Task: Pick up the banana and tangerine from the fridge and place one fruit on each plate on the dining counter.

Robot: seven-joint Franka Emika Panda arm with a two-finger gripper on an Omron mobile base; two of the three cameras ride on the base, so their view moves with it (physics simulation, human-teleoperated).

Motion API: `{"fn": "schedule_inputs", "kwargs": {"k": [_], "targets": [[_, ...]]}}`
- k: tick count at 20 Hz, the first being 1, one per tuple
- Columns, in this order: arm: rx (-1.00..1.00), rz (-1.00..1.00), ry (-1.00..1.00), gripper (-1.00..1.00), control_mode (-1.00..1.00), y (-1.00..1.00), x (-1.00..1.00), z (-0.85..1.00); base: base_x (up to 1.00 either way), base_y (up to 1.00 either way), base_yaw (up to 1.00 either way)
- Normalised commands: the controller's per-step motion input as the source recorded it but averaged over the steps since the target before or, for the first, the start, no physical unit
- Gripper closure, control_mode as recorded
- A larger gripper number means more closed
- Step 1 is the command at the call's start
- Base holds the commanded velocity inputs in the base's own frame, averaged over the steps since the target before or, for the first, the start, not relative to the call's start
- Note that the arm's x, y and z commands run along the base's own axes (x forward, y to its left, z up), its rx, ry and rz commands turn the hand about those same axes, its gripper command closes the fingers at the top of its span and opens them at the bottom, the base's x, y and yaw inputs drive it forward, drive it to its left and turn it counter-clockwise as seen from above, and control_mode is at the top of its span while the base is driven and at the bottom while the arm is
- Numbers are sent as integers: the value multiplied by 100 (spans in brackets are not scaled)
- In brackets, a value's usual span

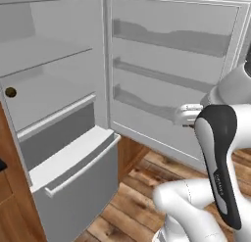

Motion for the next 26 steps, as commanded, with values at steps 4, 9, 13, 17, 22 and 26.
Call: {"fn": "schedule_inputs", "kwargs": {"k": [4,9,13,17,22,26], "targets": [[0,0,0,100,100,0,0,0,-43,5,-88],[0,0,0,100,100,0,0,0,-7,1,-91],[0,0,0,100,100,0,0,0,0,0,-89],[0,0,0,100,100,0,0,0,0,-1,-82],[0,0,0,100,100,0,0,0,66,-8,-51],[0,0,0,100,100,0,0,0,100,-3,4]]}}
